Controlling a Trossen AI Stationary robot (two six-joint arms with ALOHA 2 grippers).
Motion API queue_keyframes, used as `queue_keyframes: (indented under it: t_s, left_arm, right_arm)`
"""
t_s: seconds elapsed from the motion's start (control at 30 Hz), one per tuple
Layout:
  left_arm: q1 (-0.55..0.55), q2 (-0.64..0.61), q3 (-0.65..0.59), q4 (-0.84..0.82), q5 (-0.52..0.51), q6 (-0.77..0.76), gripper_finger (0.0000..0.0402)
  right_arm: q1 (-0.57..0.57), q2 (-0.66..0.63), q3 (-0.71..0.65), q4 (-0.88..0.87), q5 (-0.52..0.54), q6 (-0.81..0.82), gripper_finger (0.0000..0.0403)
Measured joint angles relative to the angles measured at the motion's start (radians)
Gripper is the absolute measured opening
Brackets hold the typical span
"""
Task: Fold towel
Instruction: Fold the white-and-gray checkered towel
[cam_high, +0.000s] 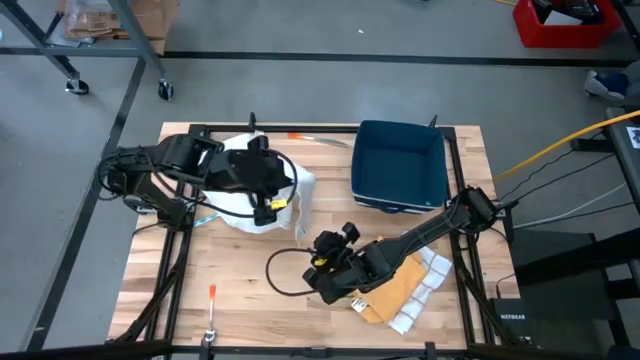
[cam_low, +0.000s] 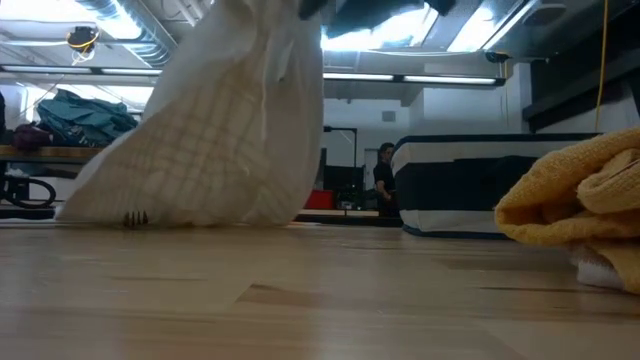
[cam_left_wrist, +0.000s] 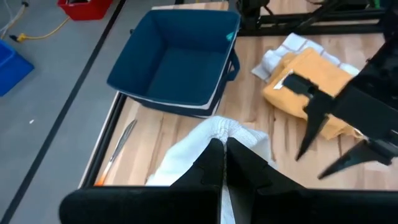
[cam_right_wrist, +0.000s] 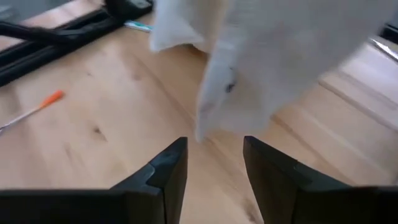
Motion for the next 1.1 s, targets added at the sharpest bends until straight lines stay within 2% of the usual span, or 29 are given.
queue_keyframes:
  t_s: [0.1, 0.2, 0.43, 0.6, 0.87, 1.1]
  left_arm:
    - [-0.002, -0.013, 0.000, 0.001, 0.000, -0.006, 0.0000]
    - [-0.002, -0.026, 0.000, 0.000, 0.000, -0.024, 0.0000]
    - [-0.007, -0.045, 0.000, 0.003, 0.000, -0.031, 0.0000]
    - [-0.007, -0.053, 0.000, 0.003, 0.000, -0.028, 0.0000]
    - [-0.007, -0.056, 0.000, 0.003, 0.000, -0.021, 0.0000]
    - [-0.007, -0.056, 0.000, 0.004, 0.000, -0.020, 0.0000]
  right_arm:
    - [0.003, 0.000, 0.000, 0.088, -0.055, -0.109, 0.0161]
    - [0.004, 0.000, -0.014, 0.159, -0.076, -0.148, 0.0161]
    - [0.001, 0.012, -0.025, 0.173, -0.013, -0.087, 0.0161]
    - [0.002, 0.066, -0.026, 0.274, 0.006, -0.091, 0.0161]
    - [0.000, 0.130, -0.026, 0.338, 0.107, -0.089, 0.0161]
    - [-0.018, 0.190, -0.026, 0.448, 0.123, -0.089, 0.0161]
